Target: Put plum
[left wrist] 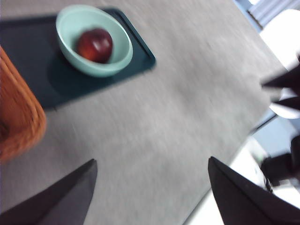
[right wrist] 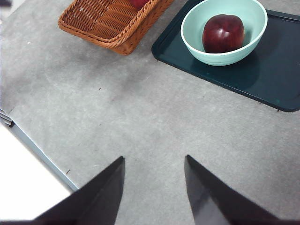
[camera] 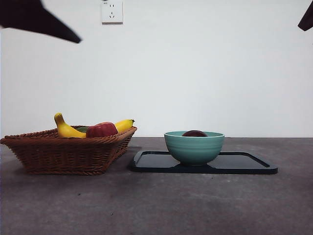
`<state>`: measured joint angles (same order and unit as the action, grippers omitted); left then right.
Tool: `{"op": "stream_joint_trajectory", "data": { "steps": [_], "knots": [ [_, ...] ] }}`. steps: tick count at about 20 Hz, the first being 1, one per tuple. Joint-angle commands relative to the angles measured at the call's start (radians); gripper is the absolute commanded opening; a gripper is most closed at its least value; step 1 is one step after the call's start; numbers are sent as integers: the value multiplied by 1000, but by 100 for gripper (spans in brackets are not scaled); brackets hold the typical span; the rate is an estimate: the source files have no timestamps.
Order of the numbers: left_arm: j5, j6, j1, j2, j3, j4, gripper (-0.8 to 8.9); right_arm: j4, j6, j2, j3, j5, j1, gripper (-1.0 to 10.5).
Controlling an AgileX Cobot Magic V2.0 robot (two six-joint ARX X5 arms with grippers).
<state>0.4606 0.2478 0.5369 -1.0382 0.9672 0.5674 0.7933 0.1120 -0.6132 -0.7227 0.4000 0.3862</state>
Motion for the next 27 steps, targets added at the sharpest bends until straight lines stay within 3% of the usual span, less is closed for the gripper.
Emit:
{"op": "stream_joint_trajectory", "data": {
  "steps": [1,8,13,19,23,27],
  "knots": [
    [-39,21,22,-135,133,-14,374,-6,10,-5,-3,4,7,204],
    [-87,24,68,-566,549,14,374,-6,19,-5,-3,4,7,204],
    [-178,6,105,-831,791,74,374,-2,18,-5,-3,3,7,204],
    [-268,-29,140,-1041,935,92,374,3,18,-5,-3,3,7,204],
    [-351,-68,161,-1118,945,90,374,20,14,-5,-3,0,7,204],
    [-360,-84,174,-1167,945,84,374,24,11,-5,-3,0,7,204]
  ]
}}
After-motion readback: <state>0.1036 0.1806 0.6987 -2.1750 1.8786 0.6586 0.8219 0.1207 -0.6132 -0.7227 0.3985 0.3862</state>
